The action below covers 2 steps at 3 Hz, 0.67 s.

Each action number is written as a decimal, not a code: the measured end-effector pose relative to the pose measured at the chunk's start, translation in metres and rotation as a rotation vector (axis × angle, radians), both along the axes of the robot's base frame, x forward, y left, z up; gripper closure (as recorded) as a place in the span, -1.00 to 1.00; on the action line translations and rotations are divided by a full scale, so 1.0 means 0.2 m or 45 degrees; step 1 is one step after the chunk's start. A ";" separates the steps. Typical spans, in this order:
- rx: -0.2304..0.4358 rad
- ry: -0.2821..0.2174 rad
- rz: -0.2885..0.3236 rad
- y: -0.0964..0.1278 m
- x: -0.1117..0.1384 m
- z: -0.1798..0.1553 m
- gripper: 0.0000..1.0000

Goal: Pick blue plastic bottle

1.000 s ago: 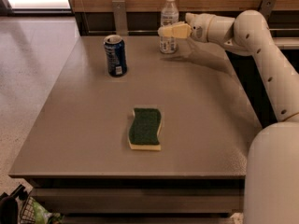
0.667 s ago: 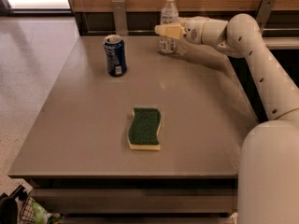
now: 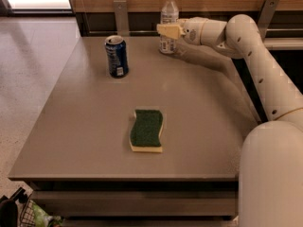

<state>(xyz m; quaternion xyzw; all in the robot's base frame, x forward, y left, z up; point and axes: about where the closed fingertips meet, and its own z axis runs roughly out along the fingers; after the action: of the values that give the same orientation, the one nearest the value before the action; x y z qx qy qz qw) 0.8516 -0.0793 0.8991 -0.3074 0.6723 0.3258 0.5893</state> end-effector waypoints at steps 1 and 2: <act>0.001 0.002 0.005 0.02 0.00 0.00 1.00; -0.007 -0.006 0.007 0.01 -0.01 0.03 1.00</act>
Offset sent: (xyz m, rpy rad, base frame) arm 0.0002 0.0029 -0.0007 0.0005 0.0011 0.0037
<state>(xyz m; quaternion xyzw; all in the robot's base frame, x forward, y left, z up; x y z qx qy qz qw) 0.8504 -0.0774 0.9051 -0.3117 0.6710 0.3248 0.5891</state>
